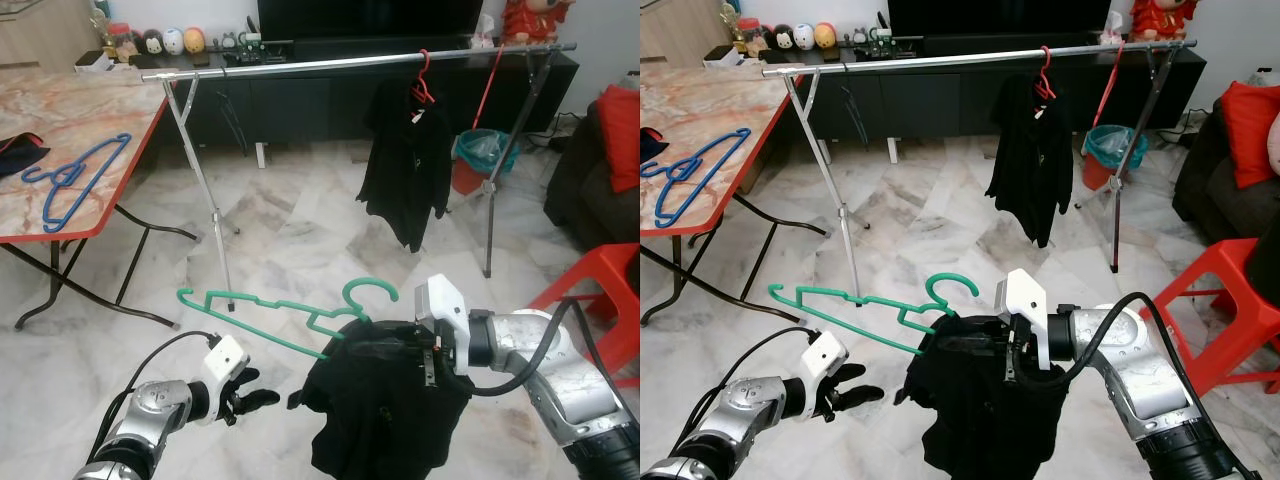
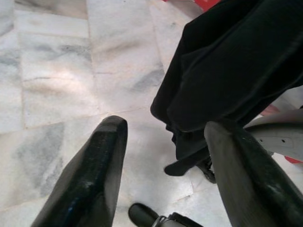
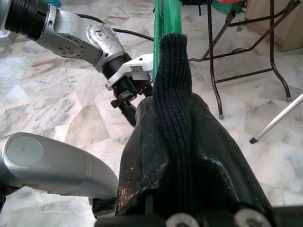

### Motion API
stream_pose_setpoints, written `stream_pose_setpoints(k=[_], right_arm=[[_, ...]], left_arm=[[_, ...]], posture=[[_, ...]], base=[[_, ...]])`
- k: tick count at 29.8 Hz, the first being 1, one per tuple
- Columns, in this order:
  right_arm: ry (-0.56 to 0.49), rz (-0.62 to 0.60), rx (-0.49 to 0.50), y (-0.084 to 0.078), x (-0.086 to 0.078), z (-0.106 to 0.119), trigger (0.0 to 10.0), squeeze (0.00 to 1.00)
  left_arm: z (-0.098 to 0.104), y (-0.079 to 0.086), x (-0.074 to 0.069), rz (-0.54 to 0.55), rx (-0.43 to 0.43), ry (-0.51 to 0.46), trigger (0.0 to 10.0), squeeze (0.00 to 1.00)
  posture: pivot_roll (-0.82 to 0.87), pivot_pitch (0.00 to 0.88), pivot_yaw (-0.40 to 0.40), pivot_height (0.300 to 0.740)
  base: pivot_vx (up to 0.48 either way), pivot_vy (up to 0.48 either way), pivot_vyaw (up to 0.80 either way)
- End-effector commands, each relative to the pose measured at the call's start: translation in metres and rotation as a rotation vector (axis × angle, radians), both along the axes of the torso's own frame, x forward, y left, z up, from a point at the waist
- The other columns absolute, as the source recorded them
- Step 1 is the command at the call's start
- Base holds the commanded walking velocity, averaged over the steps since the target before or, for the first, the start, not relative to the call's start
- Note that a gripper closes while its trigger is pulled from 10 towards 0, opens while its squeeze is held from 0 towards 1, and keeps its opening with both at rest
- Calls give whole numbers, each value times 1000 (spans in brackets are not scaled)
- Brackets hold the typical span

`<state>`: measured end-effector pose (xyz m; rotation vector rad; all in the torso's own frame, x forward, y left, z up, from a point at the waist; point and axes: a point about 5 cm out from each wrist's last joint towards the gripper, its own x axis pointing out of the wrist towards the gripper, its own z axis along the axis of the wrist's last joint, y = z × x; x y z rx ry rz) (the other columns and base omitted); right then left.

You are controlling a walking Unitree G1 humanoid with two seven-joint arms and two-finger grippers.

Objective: Hang hanger

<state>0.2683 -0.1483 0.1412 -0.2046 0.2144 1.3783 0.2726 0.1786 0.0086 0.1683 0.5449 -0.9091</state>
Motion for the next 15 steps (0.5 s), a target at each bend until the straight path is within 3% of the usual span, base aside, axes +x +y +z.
stream_pose_setpoints(k=[1, 15], right_arm=[[-37, 15, 1, 2, 2, 8, 10000, 0], [-35, 11, -9, 4, 4, 4, 10000, 0]], left_arm=[[0, 2, -2, -7, -2, 1, 10000, 1000], [9, -10, 1, -83, -98, 30, 10000, 1000]], posture=[[9, 0, 17, 740], [8, 1, 16, 740]], base=[[0, 0, 0], [0, 0, 0]])
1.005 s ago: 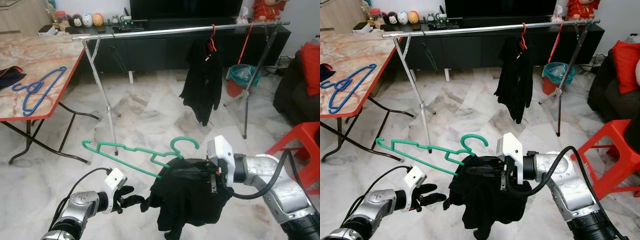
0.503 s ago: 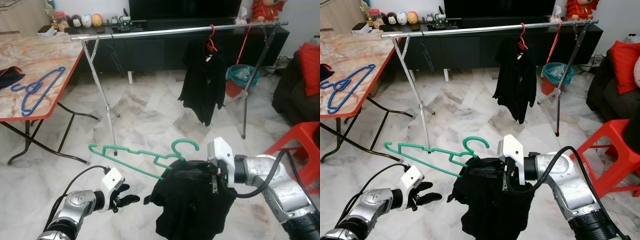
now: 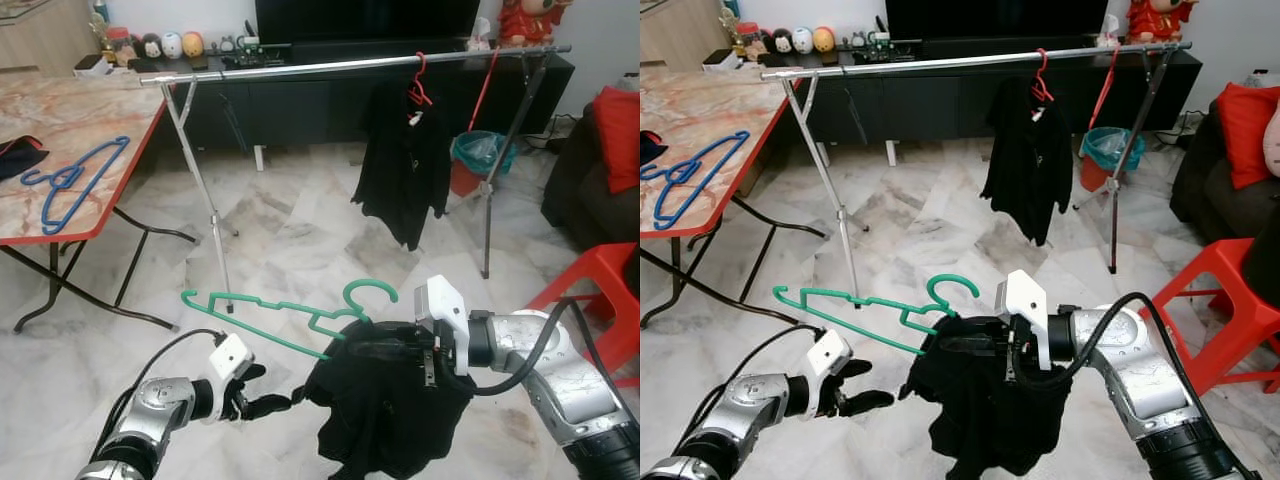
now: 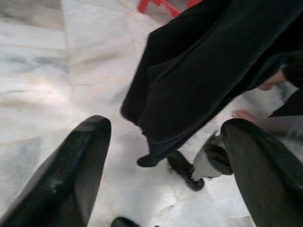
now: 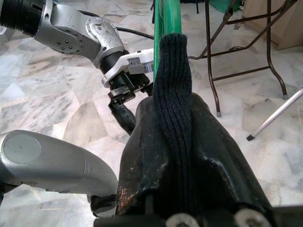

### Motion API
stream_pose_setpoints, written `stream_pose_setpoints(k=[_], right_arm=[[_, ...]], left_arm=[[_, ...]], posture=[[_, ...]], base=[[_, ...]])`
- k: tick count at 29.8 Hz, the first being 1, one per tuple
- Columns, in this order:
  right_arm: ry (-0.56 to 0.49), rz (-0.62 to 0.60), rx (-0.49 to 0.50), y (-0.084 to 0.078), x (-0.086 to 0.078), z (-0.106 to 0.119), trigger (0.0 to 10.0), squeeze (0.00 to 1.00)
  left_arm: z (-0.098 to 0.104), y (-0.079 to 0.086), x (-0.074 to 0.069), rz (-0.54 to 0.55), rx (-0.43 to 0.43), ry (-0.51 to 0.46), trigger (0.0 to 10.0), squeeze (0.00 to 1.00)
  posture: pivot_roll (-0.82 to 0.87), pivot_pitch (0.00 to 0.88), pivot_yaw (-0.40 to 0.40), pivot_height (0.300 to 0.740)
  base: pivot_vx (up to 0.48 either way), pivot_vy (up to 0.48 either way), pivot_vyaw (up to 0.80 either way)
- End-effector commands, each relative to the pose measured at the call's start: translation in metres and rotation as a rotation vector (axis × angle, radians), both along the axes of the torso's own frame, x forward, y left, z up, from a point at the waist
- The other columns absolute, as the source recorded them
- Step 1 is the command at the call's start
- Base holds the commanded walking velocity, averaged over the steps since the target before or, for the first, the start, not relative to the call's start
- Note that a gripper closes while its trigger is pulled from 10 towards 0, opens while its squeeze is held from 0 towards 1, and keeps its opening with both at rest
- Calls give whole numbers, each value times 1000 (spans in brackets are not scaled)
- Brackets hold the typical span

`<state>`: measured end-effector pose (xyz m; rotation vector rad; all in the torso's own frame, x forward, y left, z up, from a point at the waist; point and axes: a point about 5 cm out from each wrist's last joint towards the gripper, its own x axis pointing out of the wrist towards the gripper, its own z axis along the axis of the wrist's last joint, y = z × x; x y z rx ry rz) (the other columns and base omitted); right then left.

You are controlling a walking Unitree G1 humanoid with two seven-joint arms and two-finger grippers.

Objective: Hang hanger

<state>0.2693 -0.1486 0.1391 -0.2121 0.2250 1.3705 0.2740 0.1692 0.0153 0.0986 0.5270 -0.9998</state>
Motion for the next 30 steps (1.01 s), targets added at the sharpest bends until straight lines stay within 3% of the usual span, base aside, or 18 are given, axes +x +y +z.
stream_pose_setpoints(k=[1, 4, 5, 6, 7, 15, 30], right_arm=[[-37, 19, 3, 4, 3, 7, 10000, 0], [-47, -1, 1, 7, 6, 6, 10000, 0], [-49, -5, 3, 7, 7, 6, 10000, 0], [-50, -6, 5, 8, 7, 6, 10000, 0], [-56, -11, 7, 9, 9, 7, 10000, 0], [-74, -35, 35, 18, 14, 10, 10000, 0], [-79, 31, 80, 35, 8, 17, 10000, 0]], left_arm=[[2, -1, 0, -15, -14, 3, 10000, 1000], [4, -4, 0, -46, 0, -13, 10000, 1000], [4, -4, 0, -49, -1, -9, 10000, 149], [4, -4, 0, -52, -3, -6, 10000, 149], [5, -5, 0, -55, -9, 1, 10000, 0], [5, -7, -3, -83, -19, 39, 10000, 0], [3, -6, 8, 105, 48, -45, 10000, 0]], posture=[[8, 1, 16, 740], [10, 0, 16, 740], [10, 0, 16, 740], [10, 0, 16, 740], [11, 0, 16, 740], [12, 0, 18, 740], [9, 2, 15, 740]], base=[[0, 0, 0], [0, 0, 0], [0, 0, 0], [0, 0, 0], [0, 0, 0], [0, 0, 0], [0, 0, 0]])
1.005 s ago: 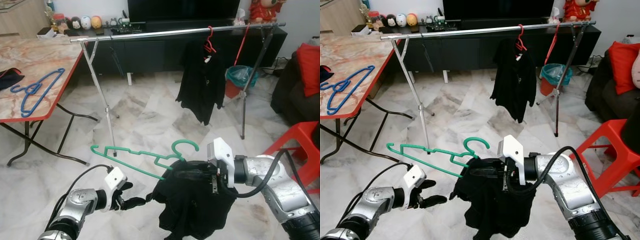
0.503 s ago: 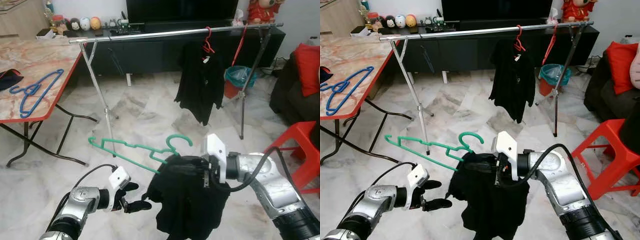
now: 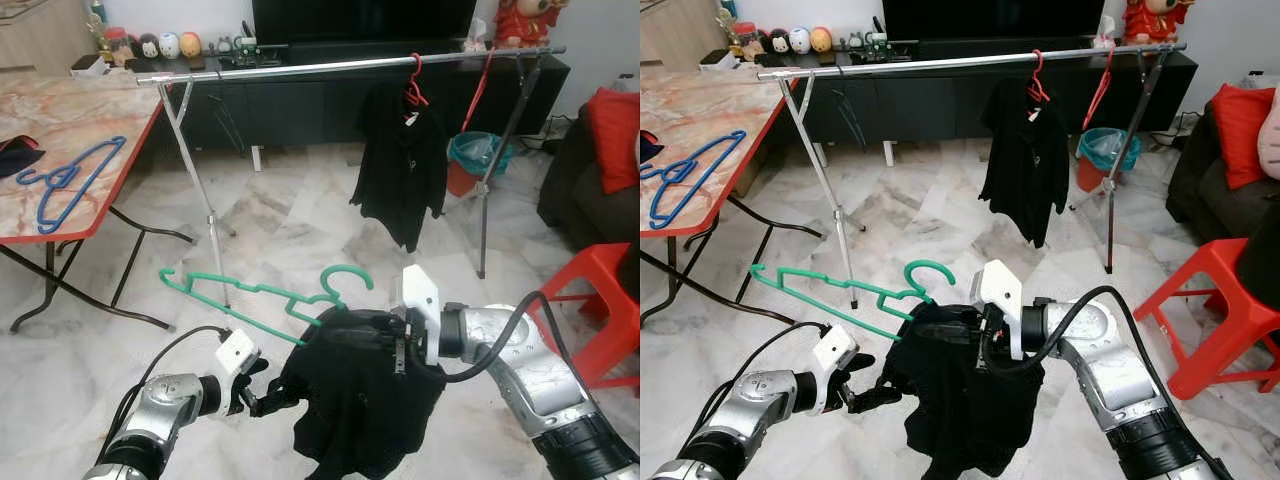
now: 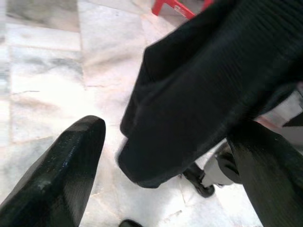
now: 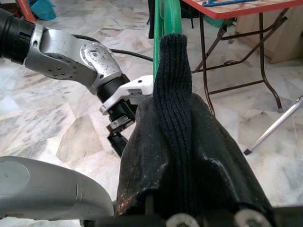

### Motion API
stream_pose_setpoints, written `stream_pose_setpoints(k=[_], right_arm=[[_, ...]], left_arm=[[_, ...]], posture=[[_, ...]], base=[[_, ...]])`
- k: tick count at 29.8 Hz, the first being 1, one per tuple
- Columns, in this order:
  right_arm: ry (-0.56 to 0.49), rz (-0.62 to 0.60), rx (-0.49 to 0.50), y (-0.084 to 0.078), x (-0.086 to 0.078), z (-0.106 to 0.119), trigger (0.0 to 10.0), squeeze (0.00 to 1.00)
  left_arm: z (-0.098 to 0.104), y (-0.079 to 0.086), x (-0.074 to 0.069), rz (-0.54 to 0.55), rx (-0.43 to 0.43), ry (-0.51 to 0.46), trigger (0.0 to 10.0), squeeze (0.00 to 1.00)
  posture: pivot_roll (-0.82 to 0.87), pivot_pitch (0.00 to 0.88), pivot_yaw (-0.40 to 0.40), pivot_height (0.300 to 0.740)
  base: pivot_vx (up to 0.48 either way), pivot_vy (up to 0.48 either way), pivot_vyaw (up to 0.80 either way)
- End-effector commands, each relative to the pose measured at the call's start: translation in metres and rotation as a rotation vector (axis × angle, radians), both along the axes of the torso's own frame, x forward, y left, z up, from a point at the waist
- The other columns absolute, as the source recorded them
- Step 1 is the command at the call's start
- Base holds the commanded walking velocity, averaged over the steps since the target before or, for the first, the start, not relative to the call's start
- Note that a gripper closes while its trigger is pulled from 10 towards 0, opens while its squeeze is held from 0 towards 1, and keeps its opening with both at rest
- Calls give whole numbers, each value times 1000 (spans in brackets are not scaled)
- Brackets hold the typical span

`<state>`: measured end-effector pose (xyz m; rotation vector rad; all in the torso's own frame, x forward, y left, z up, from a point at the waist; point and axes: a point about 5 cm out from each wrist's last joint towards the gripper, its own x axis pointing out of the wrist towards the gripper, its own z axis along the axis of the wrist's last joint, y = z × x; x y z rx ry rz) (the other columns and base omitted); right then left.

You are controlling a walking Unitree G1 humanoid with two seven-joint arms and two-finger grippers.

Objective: Hang hanger

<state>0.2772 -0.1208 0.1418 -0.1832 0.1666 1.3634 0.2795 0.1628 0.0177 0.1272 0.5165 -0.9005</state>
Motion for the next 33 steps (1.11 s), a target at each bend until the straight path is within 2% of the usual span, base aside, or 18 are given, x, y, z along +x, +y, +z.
stream_pose_setpoints(k=[1, 4, 5, 6, 7, 8, 15, 19, 33], right_arm=[[-55, 39, 25, 7, 0, 15, 10000, 0], [-55, 39, 24, 7, 1, 15, 10000, 0], [-55, 39, 24, 7, 1, 16, 10000, 0], [-55, 39, 24, 7, 1, 16, 10000, 0], [-55, 40, 24, 6, 0, 16, 10000, 0], [-54, 40, 23, 7, 0, 16, 10000, 0], [-51, 33, 22, 5, 1, 15, 10000, 0], [-50, 27, 20, 4, 1, 14, 10000, 0], [-37, 6, 17, 1, 2, 10, 10000, 0]], left_arm=[[1, 0, 4, 39, 3, -18, 10000, 0], [0, -1, 4, 48, 9, -22, 10000, 0], [-1, -3, 5, 65, 5, -23, 5451, 0], [-1, -3, 5, 65, 5, -23, 5451, 0], [-1, -3, 5, 78, 3, -26, 4000, 0], [-1, -3, 5, 80, 1, -24, 0, 0], [-4, -1, 4, 82, 10, -14, 0, 0], [-4, 1, 6, 119, 19, -25, 0, 0], [0, 0, 9, 142, -30, -23, 0, 0]], posture=[[9, 1, 14, 740], [8, 1, 14, 740], [7, 1, 14, 740], [7, 1, 14, 740], [8, 1, 14, 740], [8, 1, 14, 740], [9, 3, 16, 740], [10, 3, 16, 740], [9, 4, 16, 740]], base=[[0, 0, 0], [0, 0, 0], [0, 0, 0], [0, 0, 0], [0, 0, 0], [0, 0, 0], [0, 0, 0], [0, 0, 0], [0, 0, 0]])
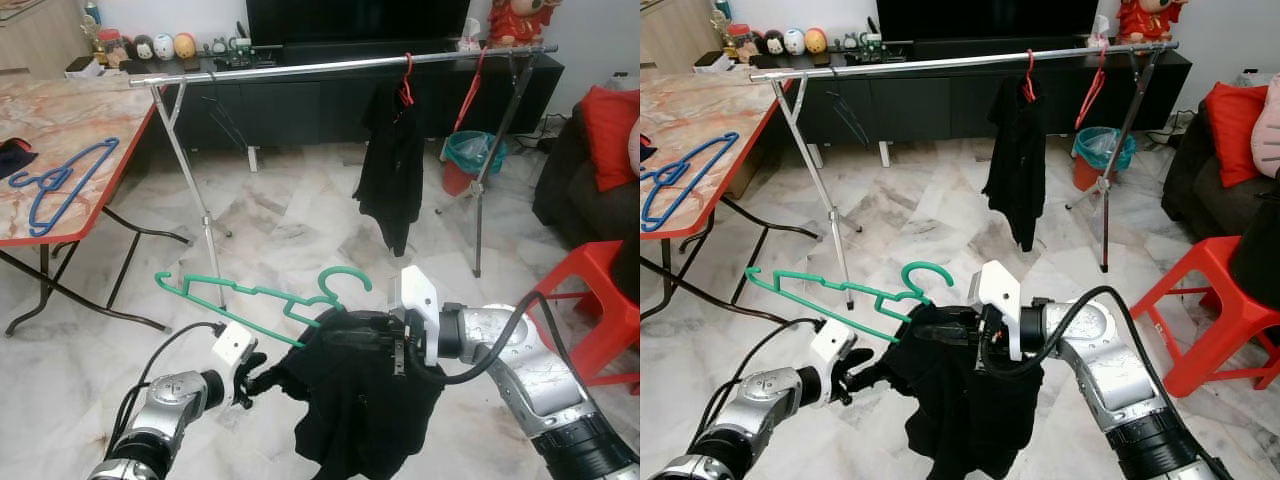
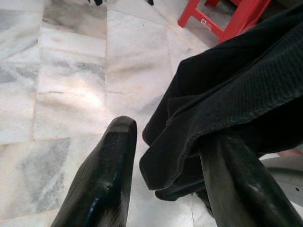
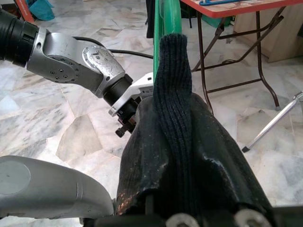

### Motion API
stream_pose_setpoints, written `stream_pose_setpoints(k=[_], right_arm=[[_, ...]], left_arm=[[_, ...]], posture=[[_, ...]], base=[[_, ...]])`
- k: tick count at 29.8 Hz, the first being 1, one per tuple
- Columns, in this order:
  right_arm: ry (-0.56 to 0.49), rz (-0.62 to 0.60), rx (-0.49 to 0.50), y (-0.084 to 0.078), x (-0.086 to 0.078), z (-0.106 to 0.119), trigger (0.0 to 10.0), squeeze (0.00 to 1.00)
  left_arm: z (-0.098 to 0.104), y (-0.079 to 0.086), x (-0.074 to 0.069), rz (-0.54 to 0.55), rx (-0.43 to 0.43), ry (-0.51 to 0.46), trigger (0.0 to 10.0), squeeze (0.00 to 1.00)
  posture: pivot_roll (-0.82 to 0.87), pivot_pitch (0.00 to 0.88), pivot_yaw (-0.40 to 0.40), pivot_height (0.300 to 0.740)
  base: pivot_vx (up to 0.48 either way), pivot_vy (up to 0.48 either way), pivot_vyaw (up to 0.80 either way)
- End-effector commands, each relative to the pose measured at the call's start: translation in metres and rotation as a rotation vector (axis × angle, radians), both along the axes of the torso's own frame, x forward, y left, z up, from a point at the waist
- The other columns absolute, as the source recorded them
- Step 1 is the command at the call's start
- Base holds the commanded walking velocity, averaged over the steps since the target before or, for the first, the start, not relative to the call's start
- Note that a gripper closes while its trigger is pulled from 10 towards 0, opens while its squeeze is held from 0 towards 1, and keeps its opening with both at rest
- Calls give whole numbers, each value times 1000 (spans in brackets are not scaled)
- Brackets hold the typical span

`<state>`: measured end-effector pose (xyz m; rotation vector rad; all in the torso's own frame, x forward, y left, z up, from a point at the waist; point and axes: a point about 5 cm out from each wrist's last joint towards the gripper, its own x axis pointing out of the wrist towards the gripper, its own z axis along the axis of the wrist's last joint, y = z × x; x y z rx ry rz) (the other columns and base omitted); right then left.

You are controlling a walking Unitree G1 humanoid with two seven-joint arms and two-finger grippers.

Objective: Hang hanger

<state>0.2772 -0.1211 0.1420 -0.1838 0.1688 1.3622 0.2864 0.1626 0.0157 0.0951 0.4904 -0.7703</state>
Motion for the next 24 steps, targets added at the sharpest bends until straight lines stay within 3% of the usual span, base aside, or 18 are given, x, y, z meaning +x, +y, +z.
stream_pose_setpoints(k=[1, 9, 15, 23, 24], right_arm=[[-36, 3, 17, 1, 2, 10, 10000, 0], [-33, -19, 12, -2, 5, 7, 10000, 0], [-4, -74, -79, -18, 4, -15, 10000, 0], [24, -103, -73, -25, 1, -21, 10000, 0], [21, -102, -73, -25, 1, -21, 10000, 0]], left_arm=[[2, 0, 2, 7, -29, 4, 0, 0], [-1, 0, -1, 12, -39, 26, 0, 0], [-17, 9, -12, 40, 34, 95, 0, 0], [-18, 6, -14, 48, -12, 97, 0, 0], [-17, 4, -14, 47, -28, 101, 4667, 0]], posture=[[9, 4, 16, 740], [8, 5, 16, 740], [9, 6, 14, 740], [6, 7, 19, 740], [6, 6, 20, 740]], base=[[0, 0, 0], [0, 0, 0], [0, 0, 0], [0, 0, 0], [0, 0, 0]])
